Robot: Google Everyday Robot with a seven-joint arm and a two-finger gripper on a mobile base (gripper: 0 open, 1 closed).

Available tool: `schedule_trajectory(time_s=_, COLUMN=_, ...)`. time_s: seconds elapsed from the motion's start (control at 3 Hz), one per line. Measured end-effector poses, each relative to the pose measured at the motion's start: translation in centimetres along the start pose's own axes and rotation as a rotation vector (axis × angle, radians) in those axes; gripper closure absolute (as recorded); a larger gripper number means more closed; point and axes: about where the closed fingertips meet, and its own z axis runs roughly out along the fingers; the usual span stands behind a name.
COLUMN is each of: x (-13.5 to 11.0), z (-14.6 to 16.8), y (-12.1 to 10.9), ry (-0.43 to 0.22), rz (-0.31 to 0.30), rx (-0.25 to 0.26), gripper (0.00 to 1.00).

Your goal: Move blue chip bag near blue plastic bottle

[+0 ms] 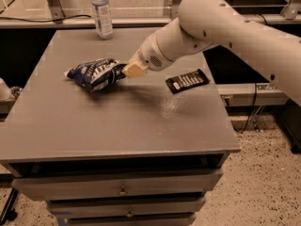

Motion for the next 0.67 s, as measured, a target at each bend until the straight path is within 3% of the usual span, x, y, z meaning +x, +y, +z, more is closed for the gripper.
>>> schedule_trajectory(time_s=0.33, x=1.24, z=-6.38, y=-3.17, ry=0.035, rz=0.018, rx=0.123, gripper=1.00)
schedule_trajectory(time_s=0.67, x=1.23, z=-6.37, y=-3.17, ry=0.035, rz=0.018, rx=0.123, gripper=1.00)
